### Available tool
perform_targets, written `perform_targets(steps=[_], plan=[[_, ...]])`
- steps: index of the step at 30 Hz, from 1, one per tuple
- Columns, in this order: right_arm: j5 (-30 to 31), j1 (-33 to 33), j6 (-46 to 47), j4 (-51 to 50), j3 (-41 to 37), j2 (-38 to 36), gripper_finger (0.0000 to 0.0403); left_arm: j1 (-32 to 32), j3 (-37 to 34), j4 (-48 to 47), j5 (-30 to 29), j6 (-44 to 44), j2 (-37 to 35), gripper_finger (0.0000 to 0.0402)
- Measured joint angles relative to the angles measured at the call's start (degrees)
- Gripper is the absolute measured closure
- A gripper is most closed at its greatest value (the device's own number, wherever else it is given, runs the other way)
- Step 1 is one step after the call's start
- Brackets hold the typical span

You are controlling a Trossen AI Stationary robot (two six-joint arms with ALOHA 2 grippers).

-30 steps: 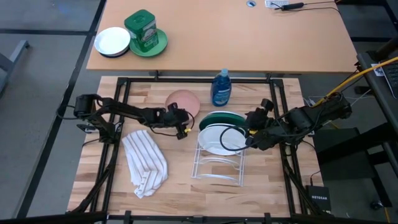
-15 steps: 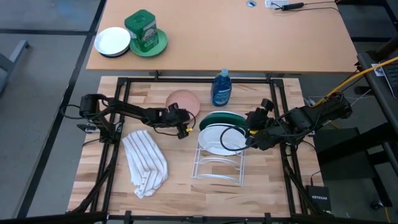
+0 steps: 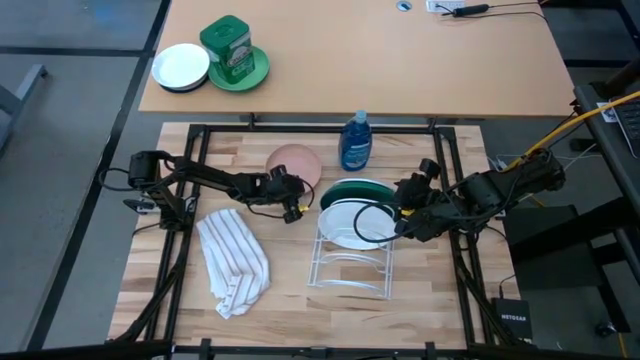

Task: Sort dishes
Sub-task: Put the pink plate in the dish rack

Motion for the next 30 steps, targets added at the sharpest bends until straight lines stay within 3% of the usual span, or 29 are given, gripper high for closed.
perform_targets(steps=[6, 17, 30], plan=[[0.00, 0.00, 0.00, -0.02, 0.00, 0.01, 0.0219, -0.07, 0.00, 0.25, 0.11, 0.04, 0.00, 0.0393], [0.00, 0.00, 0.11, 0.05, 0.00, 0.01, 0.0219, -0.56, 0.00, 0.88, -0.02, -0.02, -1.31, 0.0398], [0.02, 0.00, 4.21, 0.63, -0.02, 0.01, 0.0219, -2.81, 0.01, -2.19, -3.27, 1.90, -12.54, 0.0400]])
